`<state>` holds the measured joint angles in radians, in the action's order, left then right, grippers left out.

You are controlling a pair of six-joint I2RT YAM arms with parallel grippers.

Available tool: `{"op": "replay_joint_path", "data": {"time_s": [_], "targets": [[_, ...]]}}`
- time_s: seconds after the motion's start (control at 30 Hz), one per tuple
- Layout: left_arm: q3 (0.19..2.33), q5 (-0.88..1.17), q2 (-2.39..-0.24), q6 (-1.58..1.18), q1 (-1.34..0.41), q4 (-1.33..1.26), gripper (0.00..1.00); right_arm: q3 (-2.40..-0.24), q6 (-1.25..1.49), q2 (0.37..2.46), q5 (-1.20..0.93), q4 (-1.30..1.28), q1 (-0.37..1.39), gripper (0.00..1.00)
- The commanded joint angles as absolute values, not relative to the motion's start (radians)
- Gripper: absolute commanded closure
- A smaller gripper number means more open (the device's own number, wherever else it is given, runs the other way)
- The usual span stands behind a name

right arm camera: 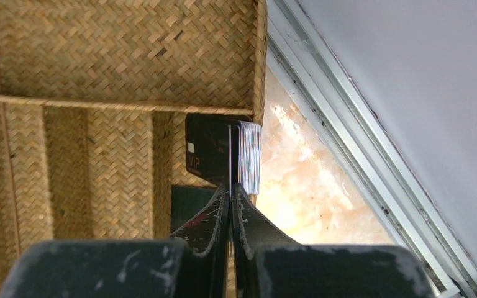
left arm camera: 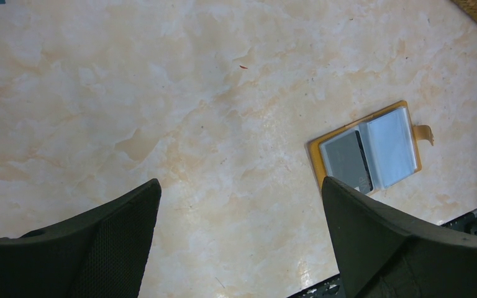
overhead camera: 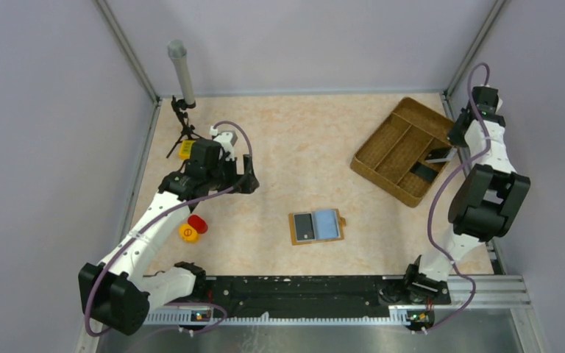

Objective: Put the credit cards into the card holder
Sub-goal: Pick up the credit card from the storage box.

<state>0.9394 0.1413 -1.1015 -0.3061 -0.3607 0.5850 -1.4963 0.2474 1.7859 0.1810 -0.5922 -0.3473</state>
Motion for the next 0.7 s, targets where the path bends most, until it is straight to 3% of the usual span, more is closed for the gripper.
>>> {"op": "replay_joint_path", "data": {"time_s": [0.0,0.23,0.67], "targets": [[0.94,0.186,-1.078,-0.26,-0.357,0.563,0.01,-1.501,0.238,1.629,0.148,-0.594,-0.324,1.0],[0.916,0.417,-1.054,-0.221,-0.358,0.493,0.02,-1.501,0.22,1.433,-0.095,-0.723,-0.166,1.0],[0.856,0.937,-1.057,-0.306,-0.452,0.231,0.05,-1.298,0.142,1.362,-0.722,-0.735,0.492,1.0]]}}
